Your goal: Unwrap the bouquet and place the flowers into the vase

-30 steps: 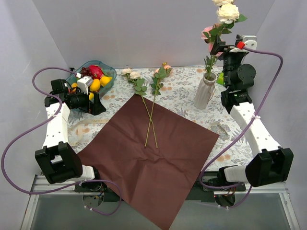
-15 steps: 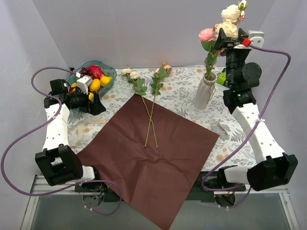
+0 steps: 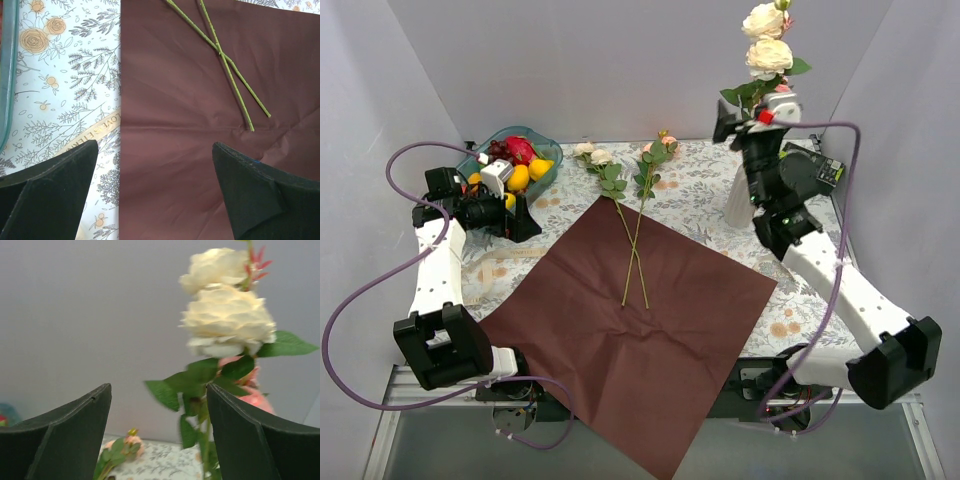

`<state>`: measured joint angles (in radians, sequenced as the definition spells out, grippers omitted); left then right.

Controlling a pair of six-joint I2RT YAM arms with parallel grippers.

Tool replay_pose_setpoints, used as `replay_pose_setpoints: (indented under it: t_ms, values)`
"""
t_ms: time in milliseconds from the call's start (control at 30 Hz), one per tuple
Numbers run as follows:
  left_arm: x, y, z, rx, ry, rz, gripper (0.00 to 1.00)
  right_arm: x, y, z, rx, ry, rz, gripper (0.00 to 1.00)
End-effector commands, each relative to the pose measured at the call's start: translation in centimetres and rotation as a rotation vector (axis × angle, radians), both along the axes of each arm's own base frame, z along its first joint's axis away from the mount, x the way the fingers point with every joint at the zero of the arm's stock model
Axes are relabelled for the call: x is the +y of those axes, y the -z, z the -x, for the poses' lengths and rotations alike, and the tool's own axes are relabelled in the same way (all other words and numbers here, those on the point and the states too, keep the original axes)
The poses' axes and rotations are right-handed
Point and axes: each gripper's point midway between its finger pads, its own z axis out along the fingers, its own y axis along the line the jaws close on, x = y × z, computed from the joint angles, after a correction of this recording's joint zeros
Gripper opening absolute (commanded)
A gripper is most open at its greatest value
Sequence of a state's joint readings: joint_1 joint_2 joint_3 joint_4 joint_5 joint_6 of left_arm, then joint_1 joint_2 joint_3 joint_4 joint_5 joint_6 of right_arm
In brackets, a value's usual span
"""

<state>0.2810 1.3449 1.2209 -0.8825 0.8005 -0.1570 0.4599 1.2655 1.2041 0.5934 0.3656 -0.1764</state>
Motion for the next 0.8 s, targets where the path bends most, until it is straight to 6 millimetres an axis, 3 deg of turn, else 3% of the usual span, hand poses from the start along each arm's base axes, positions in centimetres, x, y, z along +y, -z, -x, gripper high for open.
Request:
replay_pose_setpoints:
  t_ms: [0,167,267,600,667,700,733,767]
  values:
    - [-0.4,-0.9,0.1,-0.038,0.016,0.007,0.98,3.5,0.1,5.1,-0.018,-0.011,0.078,0.85]
    - [-0.4,-0.9,0.2,-0.038,0.014,0.005,0.98,6.3,3.5,7.4,0.095,-0.037,0.06,0.87]
    - [-0.3,-0.8,0.3,-0.039,0.008,-0.005,0.98,8.3,5.9,7.5,0.166,-0.067,0.071,0.88]
    - [-0.2,-1.1,0.6,-0.053,0.008,-0.022,0.98,15.9,17.1,5.3,0.461,-0.222,0.036,0.93]
    - [-0.2,-1.2,0.6,-0.051,0.007,-0.023,0.98,17.9,20.7,4.3,0.566,-0.244,0.052,0.94]
    - [-0.2,-1.2,0.6,-0.052,0.01,-0.021,0.98,18.7,20.9,3.9,0.609,-0.242,0.062,0.93]
    - [-0.2,-1.3,0.5,-0.053,0.01,-0.022,0.98,19.7,24.1,3.2,0.683,-0.22,0.111,0.91]
    - [-0.2,-1.4,0.5,-0.055,0.007,-0.022,0.98,20.2,25.1,2.8,0.73,-0.205,0.086,0.9]
